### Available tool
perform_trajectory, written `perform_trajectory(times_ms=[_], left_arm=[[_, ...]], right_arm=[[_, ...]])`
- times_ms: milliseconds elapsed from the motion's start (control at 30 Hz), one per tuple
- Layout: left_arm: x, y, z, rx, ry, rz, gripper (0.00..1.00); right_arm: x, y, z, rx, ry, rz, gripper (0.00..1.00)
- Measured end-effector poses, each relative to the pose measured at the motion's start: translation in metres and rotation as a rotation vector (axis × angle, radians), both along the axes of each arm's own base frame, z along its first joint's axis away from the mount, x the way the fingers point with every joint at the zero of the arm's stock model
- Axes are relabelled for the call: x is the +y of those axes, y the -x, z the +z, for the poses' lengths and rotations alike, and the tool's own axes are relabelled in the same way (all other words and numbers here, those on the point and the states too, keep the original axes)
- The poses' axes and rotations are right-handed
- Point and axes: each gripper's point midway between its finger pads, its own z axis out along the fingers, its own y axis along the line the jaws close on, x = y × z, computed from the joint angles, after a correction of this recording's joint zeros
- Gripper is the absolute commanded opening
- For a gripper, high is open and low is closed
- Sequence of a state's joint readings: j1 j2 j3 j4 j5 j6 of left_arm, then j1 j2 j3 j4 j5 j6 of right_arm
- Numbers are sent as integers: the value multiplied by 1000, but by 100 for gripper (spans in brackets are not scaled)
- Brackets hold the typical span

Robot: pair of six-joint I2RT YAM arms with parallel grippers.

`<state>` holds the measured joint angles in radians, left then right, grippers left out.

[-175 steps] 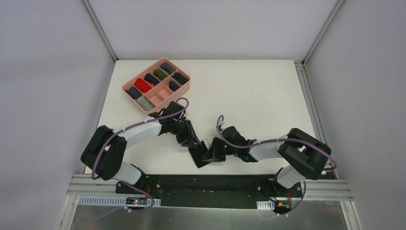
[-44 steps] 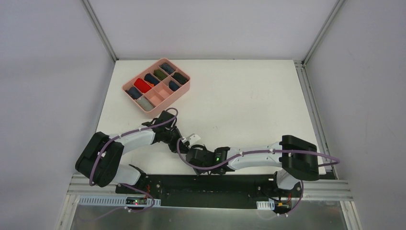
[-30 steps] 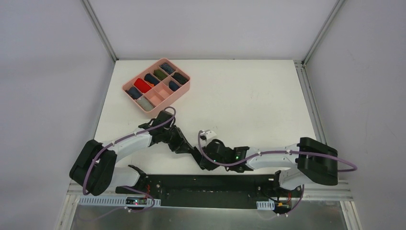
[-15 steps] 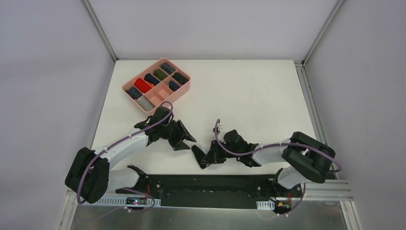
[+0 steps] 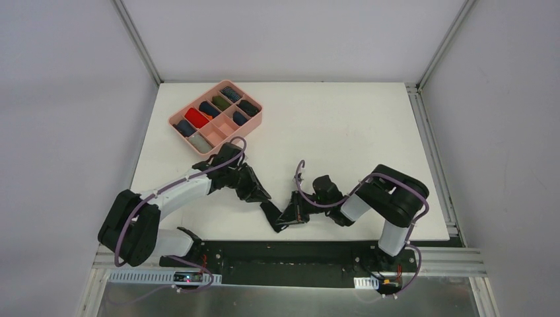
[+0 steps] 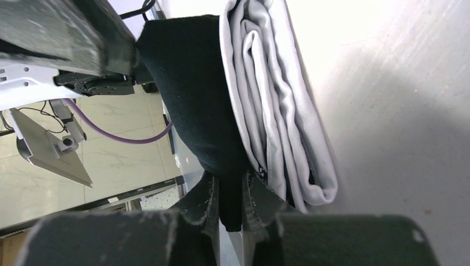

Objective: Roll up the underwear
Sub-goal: Roll the underwear to the center of the board.

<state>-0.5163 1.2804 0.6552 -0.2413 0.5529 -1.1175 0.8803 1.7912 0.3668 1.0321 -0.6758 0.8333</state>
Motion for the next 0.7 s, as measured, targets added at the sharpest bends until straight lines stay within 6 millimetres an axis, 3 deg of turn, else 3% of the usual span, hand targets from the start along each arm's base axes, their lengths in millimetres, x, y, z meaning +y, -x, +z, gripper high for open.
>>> perform_trajectory(times_ms=[300,533,700], left_arm=[[-8,2,-27,67,-28,-36,14],[-17,-3,-49,109,-44,-55,12],[-23,-9,-56,117,-37,-71,10]], right_arm=[[-1,-1,0,20,-3,-8,0],[-5,-2,3,10,71,-29,48],[-7,-6,18,-103,182,-31,66]])
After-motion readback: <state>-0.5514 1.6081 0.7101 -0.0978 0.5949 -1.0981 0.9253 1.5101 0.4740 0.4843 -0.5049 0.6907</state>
